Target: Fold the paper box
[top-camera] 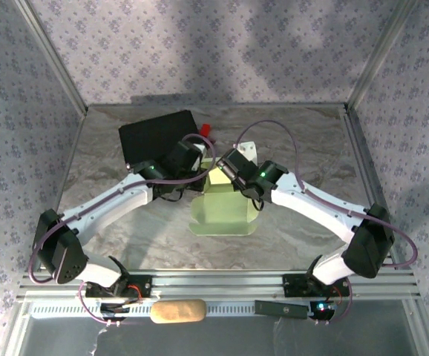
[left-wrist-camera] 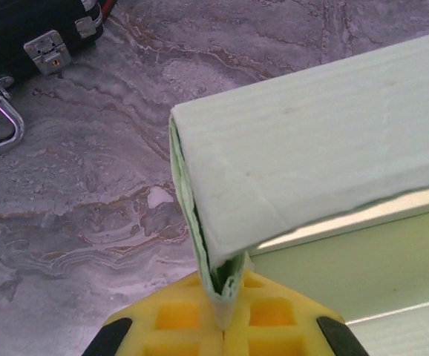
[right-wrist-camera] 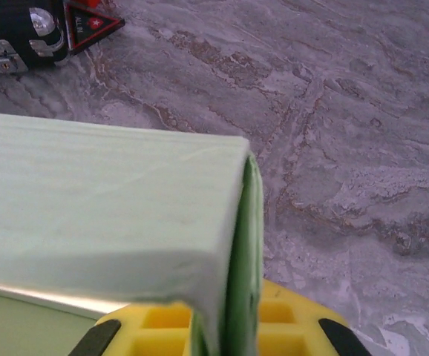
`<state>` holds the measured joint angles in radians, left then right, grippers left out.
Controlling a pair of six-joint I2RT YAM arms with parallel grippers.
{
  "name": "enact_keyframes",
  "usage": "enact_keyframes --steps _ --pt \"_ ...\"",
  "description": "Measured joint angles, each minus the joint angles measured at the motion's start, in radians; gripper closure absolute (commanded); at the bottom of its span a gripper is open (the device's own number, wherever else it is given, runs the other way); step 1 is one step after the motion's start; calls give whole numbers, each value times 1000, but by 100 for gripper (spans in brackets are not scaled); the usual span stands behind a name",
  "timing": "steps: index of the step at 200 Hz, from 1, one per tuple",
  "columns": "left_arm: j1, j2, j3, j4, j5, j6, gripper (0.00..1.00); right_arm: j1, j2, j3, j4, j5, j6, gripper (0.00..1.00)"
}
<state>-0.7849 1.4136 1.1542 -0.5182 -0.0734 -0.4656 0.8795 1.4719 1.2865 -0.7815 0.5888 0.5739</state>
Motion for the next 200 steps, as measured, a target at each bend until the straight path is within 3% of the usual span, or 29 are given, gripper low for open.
enact_keyframes --steps 62,109,142,178,200 --pt "30 -48 -113 189 47 3 79 -31 0 0 -6 -54 8 100" --pt "45 -59 -152 251 83 4 77 -32 0 0 -8 -74 14 100" --pt "45 -64 -184 290 88 4 82 -34 0 2 -16 -74 21 100" --pt "42 -66 -218 315 87 2 79 -35 0 5 -16 -95 22 100" --pt "34 -66 -226 333 68 -2 92 -38 0 7 -19 -105 37 100"
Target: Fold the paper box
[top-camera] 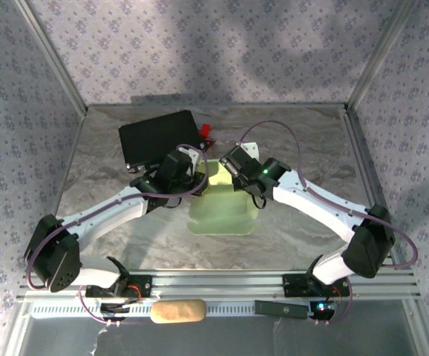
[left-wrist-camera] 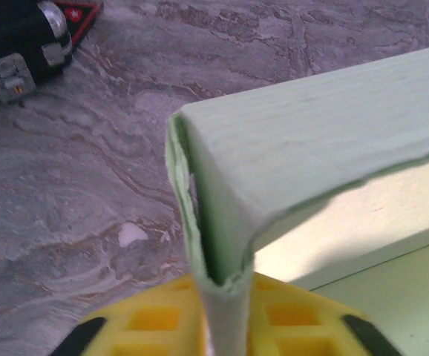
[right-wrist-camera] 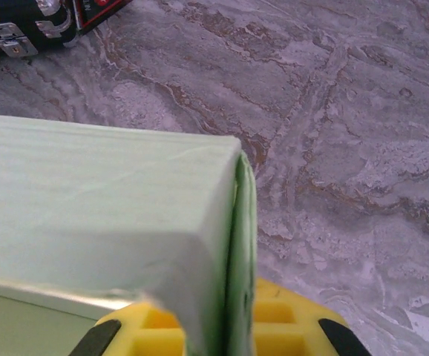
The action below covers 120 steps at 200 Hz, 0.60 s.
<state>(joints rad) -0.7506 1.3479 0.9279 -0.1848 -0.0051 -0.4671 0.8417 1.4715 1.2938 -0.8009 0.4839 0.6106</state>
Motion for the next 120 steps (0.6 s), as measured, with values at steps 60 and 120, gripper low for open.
enact_keyframes --steps 60,120 --pt "-65 2 -2 13 -150 -3 100 -2 0 1 -11 -1 33 100" --pt "-136 38 9 23 -276 -10 85 -16 0 1 -41 -4 49 100"
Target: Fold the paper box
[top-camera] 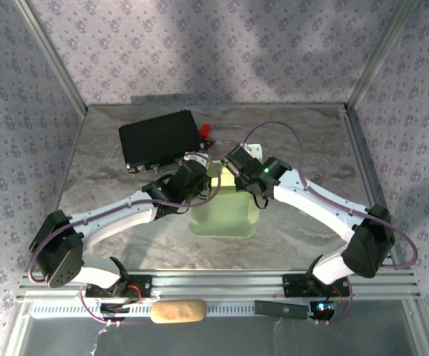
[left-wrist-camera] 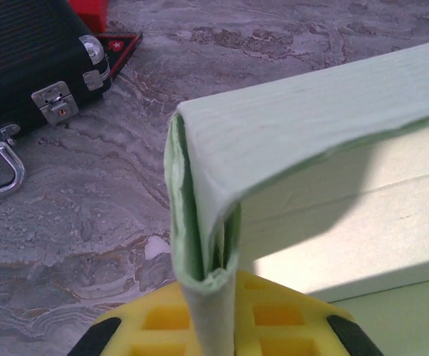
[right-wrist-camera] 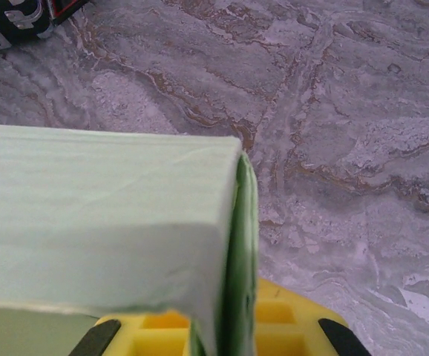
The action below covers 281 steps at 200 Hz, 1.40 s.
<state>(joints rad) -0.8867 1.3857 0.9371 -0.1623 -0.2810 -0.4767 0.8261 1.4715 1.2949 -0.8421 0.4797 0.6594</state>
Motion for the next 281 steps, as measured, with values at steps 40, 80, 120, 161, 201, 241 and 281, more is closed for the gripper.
enact_keyframes --steps 40,80,120,161,201,241,281 --pt "-4 0 -43 47 13 5 78 -17 0 0 16 -32 6 100" --pt "4 0 -76 82 25 -8 95 -27 -1 0 18 -58 8 100" --pt "7 -3 -77 85 18 -12 100 -25 -1 0 23 -58 11 100" --pt "-28 -2 -54 27 -80 -42 100 -1 -1 1 23 -40 19 100" --pt "-122 47 23 -81 -313 -102 100 13 4 18 19 -15 27 100" --pt "-167 88 50 -103 -422 -116 74 14 18 21 11 4 34 100" --pt "-121 -2 -17 -26 -269 -67 53 14 18 21 8 -5 33 100"
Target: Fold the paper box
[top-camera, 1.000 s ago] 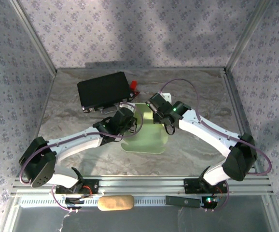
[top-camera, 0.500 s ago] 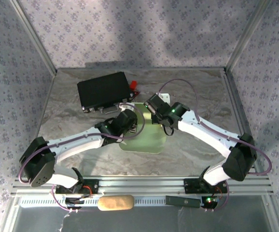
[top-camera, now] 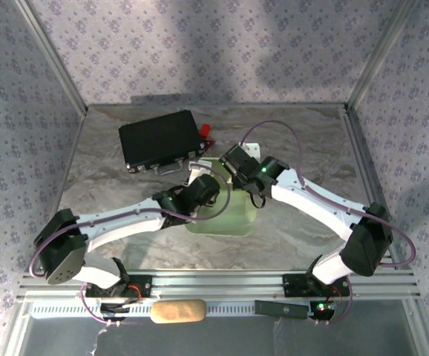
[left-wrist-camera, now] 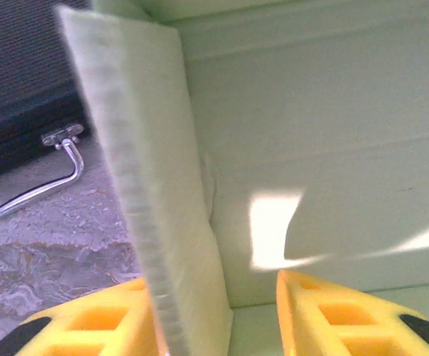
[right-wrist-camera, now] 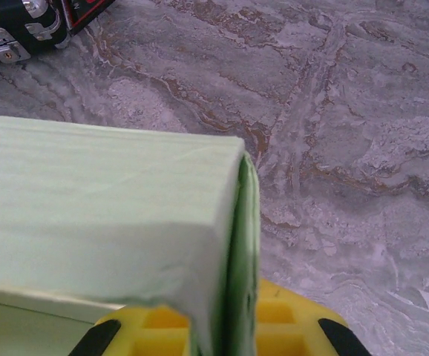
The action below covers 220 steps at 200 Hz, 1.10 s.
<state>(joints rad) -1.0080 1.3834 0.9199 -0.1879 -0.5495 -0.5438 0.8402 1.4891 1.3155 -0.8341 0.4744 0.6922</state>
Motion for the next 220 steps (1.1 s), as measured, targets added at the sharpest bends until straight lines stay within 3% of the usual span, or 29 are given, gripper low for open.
enact_keyframes --steps 41,73,132,220 --pt "45 -110 -3 19 153 45 46 0 0 0 0 0 0 100" --pt "81 -153 -3 -1 224 61 47 0 0 0 1 -2 0 100" --pt "198 -175 4 -31 368 96 60 0 0 0 2 -19 0 100" --pt "263 -117 44 -48 504 126 79 -5 0 0 5 -46 -1 100"
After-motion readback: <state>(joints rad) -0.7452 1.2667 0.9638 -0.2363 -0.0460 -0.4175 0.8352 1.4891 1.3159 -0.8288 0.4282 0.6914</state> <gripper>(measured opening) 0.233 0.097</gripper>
